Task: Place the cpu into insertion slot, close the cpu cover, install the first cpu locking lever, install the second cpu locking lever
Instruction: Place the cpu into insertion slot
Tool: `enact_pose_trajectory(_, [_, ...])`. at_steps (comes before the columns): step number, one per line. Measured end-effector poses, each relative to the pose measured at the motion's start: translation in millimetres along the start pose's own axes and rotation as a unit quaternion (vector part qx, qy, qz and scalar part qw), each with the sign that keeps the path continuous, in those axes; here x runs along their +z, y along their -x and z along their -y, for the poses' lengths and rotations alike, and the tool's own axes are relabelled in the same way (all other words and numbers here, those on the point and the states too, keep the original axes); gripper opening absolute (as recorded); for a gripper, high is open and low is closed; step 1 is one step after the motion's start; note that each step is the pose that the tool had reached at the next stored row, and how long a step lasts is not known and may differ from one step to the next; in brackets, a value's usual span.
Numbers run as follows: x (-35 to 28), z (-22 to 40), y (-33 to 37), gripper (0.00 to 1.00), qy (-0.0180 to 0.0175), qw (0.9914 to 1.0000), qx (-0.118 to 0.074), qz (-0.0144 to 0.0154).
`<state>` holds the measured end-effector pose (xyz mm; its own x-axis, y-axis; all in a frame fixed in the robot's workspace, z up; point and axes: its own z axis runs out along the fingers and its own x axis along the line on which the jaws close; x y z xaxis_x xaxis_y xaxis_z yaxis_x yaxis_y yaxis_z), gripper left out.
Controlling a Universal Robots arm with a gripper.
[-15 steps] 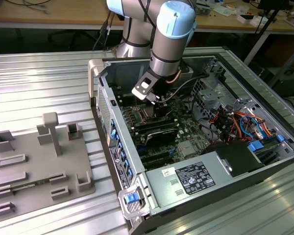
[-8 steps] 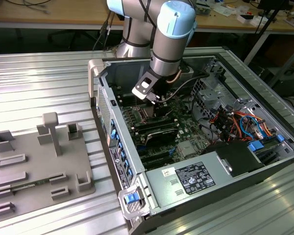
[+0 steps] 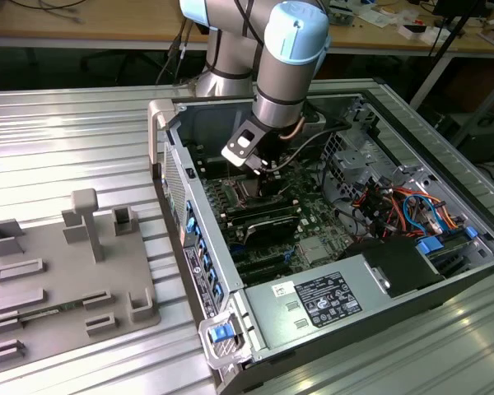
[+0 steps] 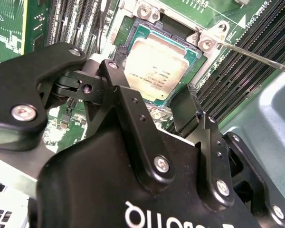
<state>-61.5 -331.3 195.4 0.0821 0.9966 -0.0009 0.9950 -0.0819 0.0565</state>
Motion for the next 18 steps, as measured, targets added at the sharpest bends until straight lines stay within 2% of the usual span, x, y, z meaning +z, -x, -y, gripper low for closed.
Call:
enact_pose_trajectory(3, [-0.1, 0.0, 0.1, 0.6, -0.0001, 1.0, 0.0, 0.0001])
enact_pose_trajectory(12, [0.2, 0.0, -0.2, 0.6, 0.0001, 1.0, 0.0, -0.0007])
enact_pose_trajectory(15, [0.2, -0.1, -0.1, 0.61, 0.0002, 1.0, 0.0, -0.0003])
enact_pose_trajectory(16, [0.0, 0.0, 0.0, 0.67, 0.0001, 1.0, 0.0, 0.0])
enact_pose_trajectory(18, [0.0, 0.0, 0.0, 0.67, 0.0, 1.0, 0.0, 0.0])
